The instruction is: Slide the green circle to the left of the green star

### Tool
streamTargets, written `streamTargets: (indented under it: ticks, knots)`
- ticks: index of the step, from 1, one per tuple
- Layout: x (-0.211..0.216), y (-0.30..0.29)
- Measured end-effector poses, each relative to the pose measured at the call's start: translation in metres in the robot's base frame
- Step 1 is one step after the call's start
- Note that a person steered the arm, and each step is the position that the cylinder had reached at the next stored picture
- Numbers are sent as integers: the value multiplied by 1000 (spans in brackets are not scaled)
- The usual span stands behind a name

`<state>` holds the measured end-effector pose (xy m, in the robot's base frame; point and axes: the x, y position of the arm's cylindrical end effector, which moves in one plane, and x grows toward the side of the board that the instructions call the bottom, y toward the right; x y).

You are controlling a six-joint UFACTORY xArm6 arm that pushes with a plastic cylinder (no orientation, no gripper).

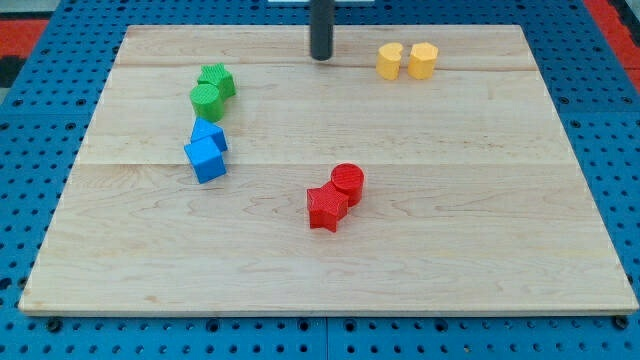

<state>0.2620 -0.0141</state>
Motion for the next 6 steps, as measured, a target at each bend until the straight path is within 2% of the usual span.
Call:
streamTargets:
  ticks: [2,4,5,6]
  knots:
    - [84,-33]
    - [96,-175]
    - [89,-204]
    - [86,-259]
